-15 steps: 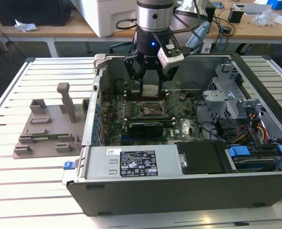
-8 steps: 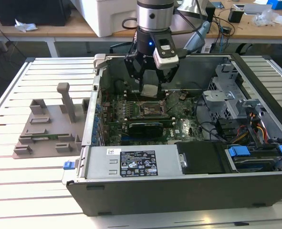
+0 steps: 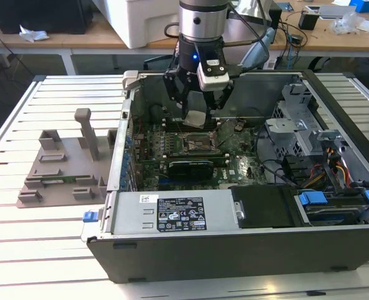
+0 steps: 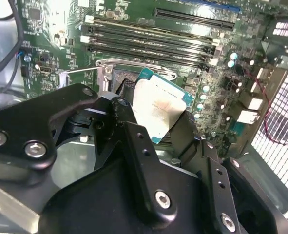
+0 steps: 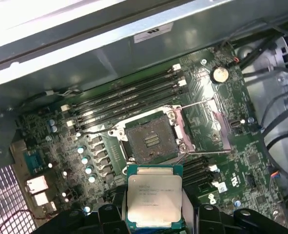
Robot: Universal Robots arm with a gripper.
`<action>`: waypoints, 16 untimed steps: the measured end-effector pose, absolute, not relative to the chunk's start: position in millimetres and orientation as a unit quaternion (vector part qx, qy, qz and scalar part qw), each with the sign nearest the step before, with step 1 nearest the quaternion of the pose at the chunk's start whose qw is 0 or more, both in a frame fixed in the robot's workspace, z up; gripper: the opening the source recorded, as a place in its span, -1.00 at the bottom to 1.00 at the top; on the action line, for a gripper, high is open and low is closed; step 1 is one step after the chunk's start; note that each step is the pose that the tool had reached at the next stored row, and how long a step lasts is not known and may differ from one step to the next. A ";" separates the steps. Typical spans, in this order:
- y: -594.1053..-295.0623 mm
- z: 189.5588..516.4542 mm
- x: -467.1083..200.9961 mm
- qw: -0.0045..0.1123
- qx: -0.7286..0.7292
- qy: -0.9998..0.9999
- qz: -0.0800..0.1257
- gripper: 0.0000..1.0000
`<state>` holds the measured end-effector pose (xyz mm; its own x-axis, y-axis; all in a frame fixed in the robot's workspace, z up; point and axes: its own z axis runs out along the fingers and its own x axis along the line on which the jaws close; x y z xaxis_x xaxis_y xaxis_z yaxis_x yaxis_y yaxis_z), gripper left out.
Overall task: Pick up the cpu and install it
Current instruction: 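Place the cpu into insertion slot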
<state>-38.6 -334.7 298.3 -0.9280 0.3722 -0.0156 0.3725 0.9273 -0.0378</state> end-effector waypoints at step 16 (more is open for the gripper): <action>-334.7 298.2 -38.5 0.001 0.329 0.944 -0.020 0.08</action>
